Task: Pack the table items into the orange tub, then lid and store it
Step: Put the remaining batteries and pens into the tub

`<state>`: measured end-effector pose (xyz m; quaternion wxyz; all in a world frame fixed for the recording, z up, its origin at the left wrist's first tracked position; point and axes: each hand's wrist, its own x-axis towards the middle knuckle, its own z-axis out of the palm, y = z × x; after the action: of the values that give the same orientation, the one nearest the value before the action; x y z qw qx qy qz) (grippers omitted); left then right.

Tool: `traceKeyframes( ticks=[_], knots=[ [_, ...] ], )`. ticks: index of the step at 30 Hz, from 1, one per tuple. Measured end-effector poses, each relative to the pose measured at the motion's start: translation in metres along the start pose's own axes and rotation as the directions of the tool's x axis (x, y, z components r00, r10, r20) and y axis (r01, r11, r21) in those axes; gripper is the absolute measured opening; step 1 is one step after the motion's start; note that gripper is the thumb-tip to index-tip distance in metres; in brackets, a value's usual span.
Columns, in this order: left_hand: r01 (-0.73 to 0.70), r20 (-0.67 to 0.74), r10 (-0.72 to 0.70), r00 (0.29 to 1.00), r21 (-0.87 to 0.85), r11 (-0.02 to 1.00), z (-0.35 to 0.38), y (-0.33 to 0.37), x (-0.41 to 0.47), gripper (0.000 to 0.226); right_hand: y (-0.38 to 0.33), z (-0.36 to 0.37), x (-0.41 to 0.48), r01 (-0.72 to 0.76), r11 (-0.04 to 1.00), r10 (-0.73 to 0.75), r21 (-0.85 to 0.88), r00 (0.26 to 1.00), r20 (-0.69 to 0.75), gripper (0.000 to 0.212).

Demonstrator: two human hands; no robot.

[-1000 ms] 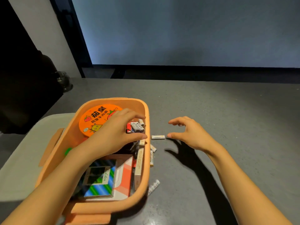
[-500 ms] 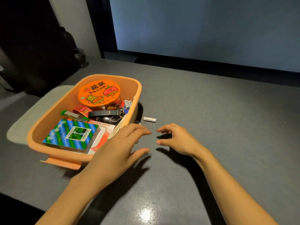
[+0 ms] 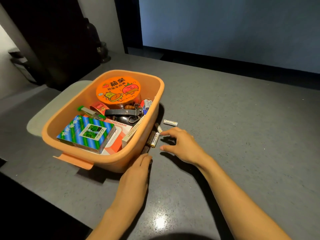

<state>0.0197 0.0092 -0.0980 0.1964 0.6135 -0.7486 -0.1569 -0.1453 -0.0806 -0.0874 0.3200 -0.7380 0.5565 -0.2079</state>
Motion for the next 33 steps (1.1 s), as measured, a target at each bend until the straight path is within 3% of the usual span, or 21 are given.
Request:
traceKeyframes(
  ticks=[5, 9, 17, 22, 25, 28, 33],
  knots=[
    [0.071, -0.123, -0.077, 0.989, -0.052, 0.996, 0.009, 0.013, -0.001, 0.048, -0.001, 0.022, 0.012, 0.043, 0.995, -0.044, -0.086, 0.999, -0.017, 0.064],
    [0.160, -0.213, -0.207, 0.955, -0.218, 0.963, 0.011, 0.018, -0.003, 0.045, -0.001, 0.032, 0.021, 0.030, 0.992, -0.036, -0.124, 0.998, -0.049, 0.076],
    [0.273, -0.251, -0.414, 0.875, -0.451, 0.850, 0.017, 0.026, -0.002, 0.044, 0.001, 0.027, 0.033, 0.078, 0.961, -0.105, -0.267, 0.991, -0.086, 0.048],
    [0.373, -0.155, -0.515, 0.843, -0.521, 0.768, 0.014, 0.026, -0.001, 0.053, 0.015, 0.022, 0.026, 0.105, 0.979, -0.121, -0.174, 0.989, -0.084, 0.045],
    [0.408, -0.051, -0.489, 0.871, -0.479, 0.777, 0.005, 0.021, -0.004, 0.067, 0.022, 0.015, 0.021, 0.112, 0.987, -0.121, -0.111, 0.990, -0.069, 0.052],
    [0.422, 0.058, -0.425, 0.904, -0.294, 0.858, -0.005, 0.012, -0.010, 0.079, 0.027, 0.007, 0.017, 0.122, 0.990, -0.126, -0.073, 0.990, -0.058, 0.054],
    [0.272, 0.110, -0.252, 0.961, -0.247, 0.930, -0.002, 0.012, -0.005, 0.081, 0.027, 0.002, 0.010, 0.113, 0.994, -0.113, 0.004, 0.993, 0.030, 0.057]
  ],
)
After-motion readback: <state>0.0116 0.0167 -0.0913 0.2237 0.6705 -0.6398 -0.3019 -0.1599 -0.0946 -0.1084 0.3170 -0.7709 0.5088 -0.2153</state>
